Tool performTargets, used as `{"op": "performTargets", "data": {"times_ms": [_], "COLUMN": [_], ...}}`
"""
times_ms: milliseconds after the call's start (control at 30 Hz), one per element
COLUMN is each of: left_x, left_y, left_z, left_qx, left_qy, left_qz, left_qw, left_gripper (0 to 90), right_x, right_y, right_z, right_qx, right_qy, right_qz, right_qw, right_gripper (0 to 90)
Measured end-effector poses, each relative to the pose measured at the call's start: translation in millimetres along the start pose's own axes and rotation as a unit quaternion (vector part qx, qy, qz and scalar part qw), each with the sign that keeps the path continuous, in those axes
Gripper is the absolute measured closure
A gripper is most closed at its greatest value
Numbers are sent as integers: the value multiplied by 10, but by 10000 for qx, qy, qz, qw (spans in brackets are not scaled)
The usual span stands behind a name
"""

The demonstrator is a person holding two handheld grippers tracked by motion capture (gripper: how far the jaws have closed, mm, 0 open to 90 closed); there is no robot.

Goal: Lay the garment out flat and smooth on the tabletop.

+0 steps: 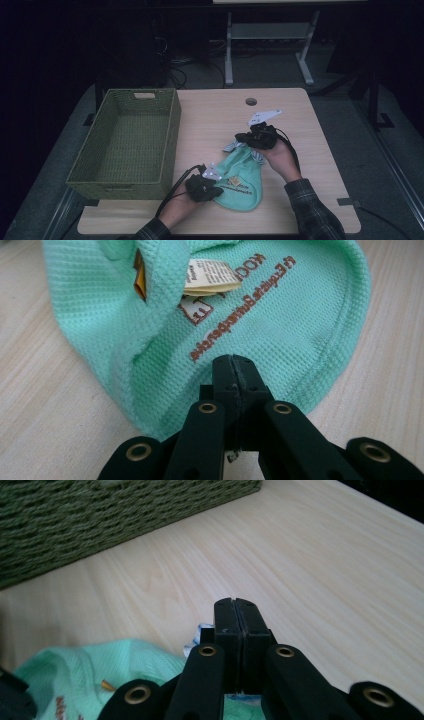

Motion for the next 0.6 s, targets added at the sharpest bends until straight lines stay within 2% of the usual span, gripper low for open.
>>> {"op": "performTargets", "data": {"times_ms": [200, 267, 300, 600], "left_x": [-2, 7, -1, -1], "left_y": [-3, -15, -6, -7], "left_z": [-1, 5, -2, 0], "left_qx": [-4, -82, -28, -56], "left_qy": [7, -47, 9, 4], "left_qz": [-3, 14, -9, -12], "left_qw": [10000, 10000, 10000, 10000], "left_gripper": [891, 891, 891, 891], "right_x": [80, 132, 132, 303], "right_y": [-65, -115, -115, -336], "right_z": [60, 91, 91, 137], "right_qx": [39, 52, 52, 115], "right_qy": [-25, -23, -23, 26], "right_qz": [-94, -149, -149, -421], "right_qw": [9999, 9999, 9999, 9990], "right_gripper": [890, 891, 891, 894]}}
Point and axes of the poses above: each handheld gripper's, and its own axes: x roughly forward along the jaws, z roughly out of its top, y roughly to its left, the point moved 8 cm from there along x, roughly forward along the jaws, and after that the axes turned 14 degrees about -y, right-handed, at the moved point
